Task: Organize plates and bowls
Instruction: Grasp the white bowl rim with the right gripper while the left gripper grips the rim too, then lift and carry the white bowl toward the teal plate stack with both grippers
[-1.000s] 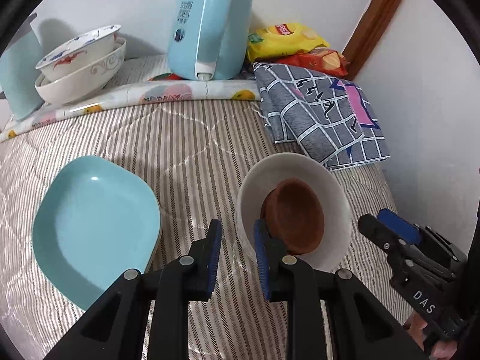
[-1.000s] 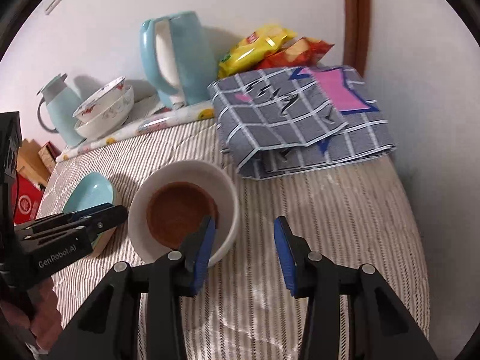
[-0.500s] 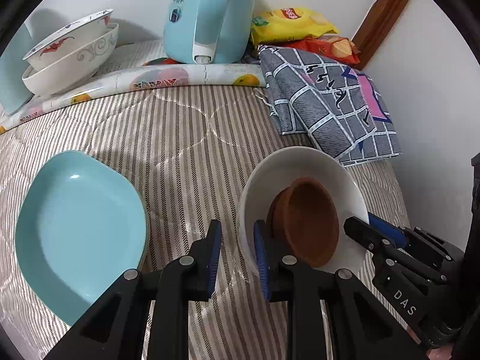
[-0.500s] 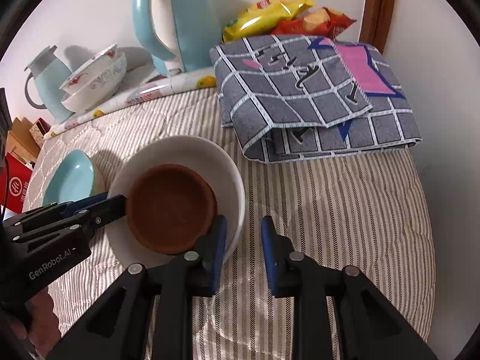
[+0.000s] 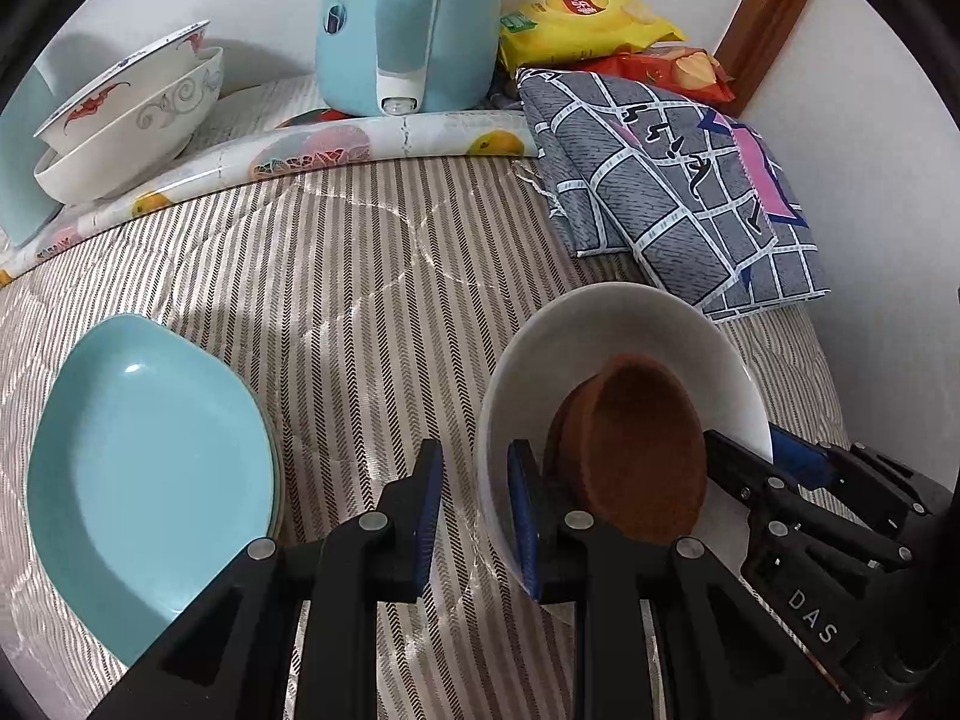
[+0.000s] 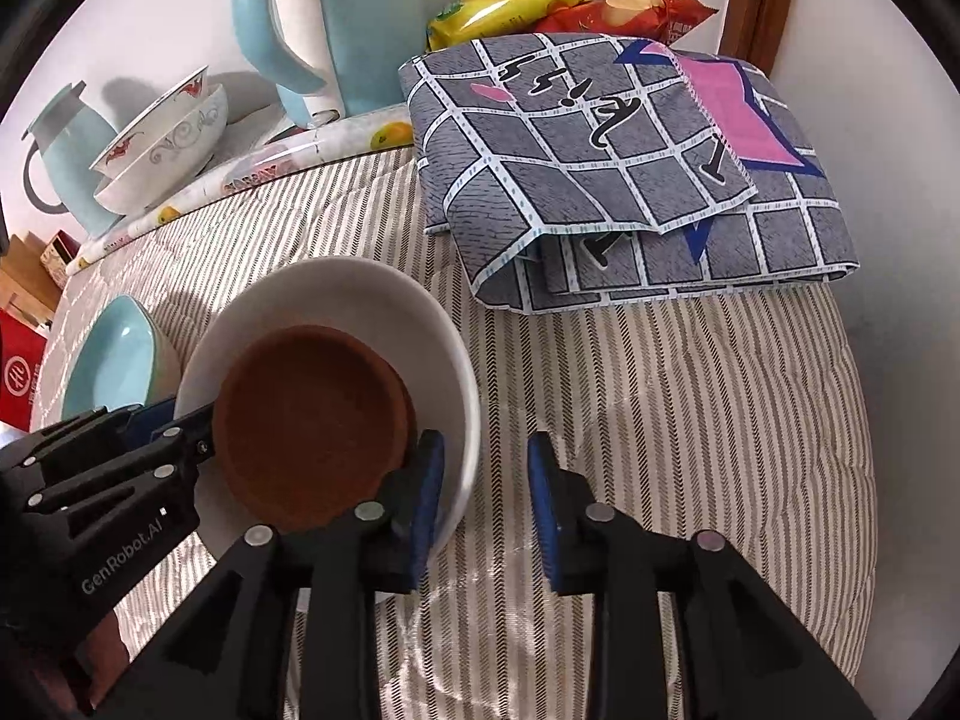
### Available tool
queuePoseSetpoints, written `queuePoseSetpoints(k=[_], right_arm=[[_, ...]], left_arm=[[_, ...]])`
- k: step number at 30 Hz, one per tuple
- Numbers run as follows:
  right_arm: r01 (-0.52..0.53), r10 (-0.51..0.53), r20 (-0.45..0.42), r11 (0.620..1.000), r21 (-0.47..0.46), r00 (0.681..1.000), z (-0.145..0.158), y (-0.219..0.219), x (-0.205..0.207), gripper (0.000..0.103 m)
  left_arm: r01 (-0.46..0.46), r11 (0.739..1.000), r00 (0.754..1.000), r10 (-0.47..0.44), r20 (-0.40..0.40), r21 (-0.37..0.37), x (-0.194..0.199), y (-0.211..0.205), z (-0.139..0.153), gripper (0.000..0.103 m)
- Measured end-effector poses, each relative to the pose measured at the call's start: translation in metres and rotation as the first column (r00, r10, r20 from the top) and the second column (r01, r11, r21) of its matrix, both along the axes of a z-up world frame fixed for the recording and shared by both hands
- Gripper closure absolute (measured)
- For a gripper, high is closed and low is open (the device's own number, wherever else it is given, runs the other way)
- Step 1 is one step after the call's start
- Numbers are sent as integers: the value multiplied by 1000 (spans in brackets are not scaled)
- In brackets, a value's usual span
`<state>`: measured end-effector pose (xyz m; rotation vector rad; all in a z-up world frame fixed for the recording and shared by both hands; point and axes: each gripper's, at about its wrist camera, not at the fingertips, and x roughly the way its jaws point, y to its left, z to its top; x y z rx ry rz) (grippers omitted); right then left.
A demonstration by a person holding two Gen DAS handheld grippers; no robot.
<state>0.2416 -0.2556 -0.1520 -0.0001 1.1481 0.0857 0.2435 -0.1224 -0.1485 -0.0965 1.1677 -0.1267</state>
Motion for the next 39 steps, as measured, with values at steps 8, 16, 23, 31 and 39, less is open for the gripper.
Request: queuePoseSetpoints(k=[8,16,23,31,39], right_arm=[[-34,35,34,999,-28,999,0,3,-1,72],[-40,40,14,999,-4,999,-5,2,6,70],[-24,24,-3,999,41,1000,-9,-3,10,68],[-12,12,5,993,119,1000,-9,-6,7,82],[14,-17,24,991,136,1000,-6,-4,2,88]], left_arm=[[-9,1000,1000,9,5,-5,3,1,-3,80],[14,1000,1000,-14,-22,-4,11,1,-8,81],[40,999,999,-40,-15,16,12,-3,-8,84],[54,998,999,-54,-7,-12,10,-3,-9,92],[56,998,998,-56,10,-10,6,-4,-7,93]])
